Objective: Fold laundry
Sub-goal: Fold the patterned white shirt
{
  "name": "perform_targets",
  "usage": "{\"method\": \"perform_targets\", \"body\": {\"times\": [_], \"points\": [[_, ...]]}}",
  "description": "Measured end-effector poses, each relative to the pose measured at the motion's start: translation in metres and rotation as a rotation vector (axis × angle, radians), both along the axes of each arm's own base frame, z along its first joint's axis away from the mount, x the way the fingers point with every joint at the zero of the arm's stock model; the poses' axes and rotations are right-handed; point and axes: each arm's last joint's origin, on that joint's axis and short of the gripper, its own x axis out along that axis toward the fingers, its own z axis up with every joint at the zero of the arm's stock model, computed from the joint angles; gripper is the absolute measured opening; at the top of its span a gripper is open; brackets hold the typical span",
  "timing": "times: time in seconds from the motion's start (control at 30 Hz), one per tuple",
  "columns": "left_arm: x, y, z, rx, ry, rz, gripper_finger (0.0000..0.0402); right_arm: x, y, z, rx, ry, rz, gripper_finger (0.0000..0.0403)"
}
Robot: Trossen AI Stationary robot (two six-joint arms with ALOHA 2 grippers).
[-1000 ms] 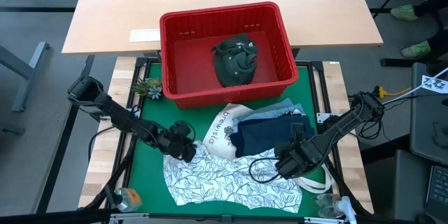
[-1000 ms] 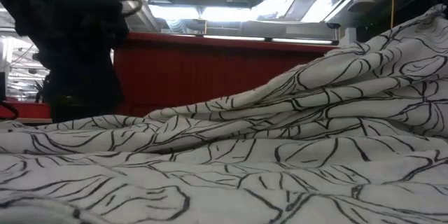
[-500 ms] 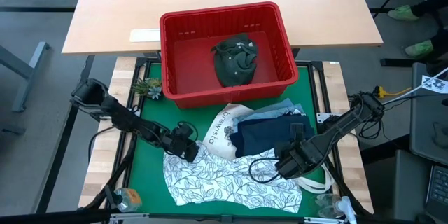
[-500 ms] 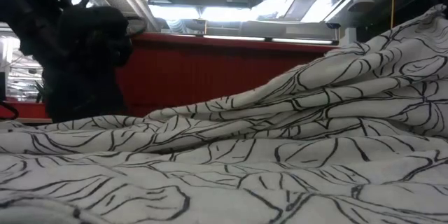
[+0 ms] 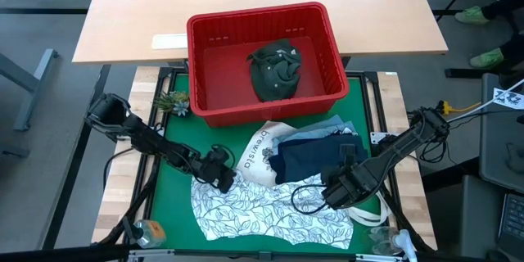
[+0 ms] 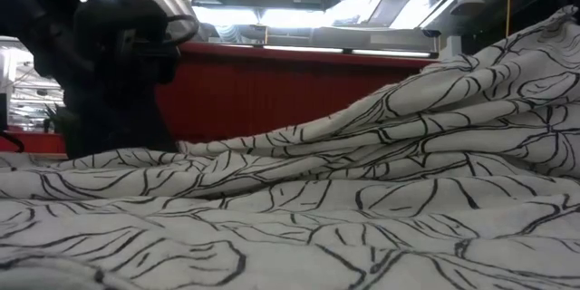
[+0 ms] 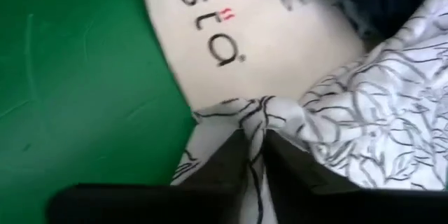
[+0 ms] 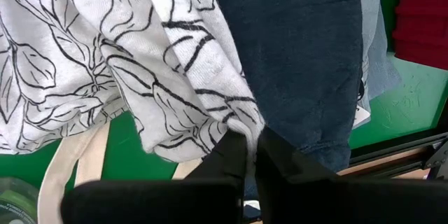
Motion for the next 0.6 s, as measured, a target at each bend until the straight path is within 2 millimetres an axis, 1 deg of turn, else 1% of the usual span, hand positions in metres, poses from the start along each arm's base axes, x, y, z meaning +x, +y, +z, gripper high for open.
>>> {"method": "perform_targets", "body": {"times": [0.03, 0.07, 0.17, 0.27, 0.33, 0.47, 0.6], "points": [[0.000, 0.000, 0.000, -0.001, -0.005, -0.002, 0.0023, 0.000, 0.000, 0.000, 0.000, 0.000, 0.000, 0.0012], [0.000, 0.000, 0.000, -0.002, -0.004, -0.001, 0.0012, 0.000, 0.000, 0.000, 0.000, 0.000, 0.000, 0.0012], [0.000, 0.000, 0.001, -0.006, -0.004, -0.004, 0.0007, 0.000, 0.000, 0.000, -0.007, 0.002, 0.001, 0.0012], [-0.001, 0.000, 0.006, -0.022, -0.010, -0.018, 0.0003, -0.001, -0.001, 0.001, -0.020, -0.008, 0.011, 0.0012], [-0.004, 0.001, 0.013, -0.027, -0.025, -0.019, 0.0003, -0.002, -0.003, 0.004, -0.025, -0.022, 0.027, 0.0012], [-0.014, 0.006, 0.030, 0.003, -0.032, -0.007, 0.0002, -0.007, -0.009, 0.014, -0.048, -0.084, 0.029, 0.0012], [-0.030, 0.013, 0.050, 0.045, -0.050, 0.021, 0.0001, -0.012, -0.018, 0.025, -0.075, -0.187, -0.064, 0.0012]]}}
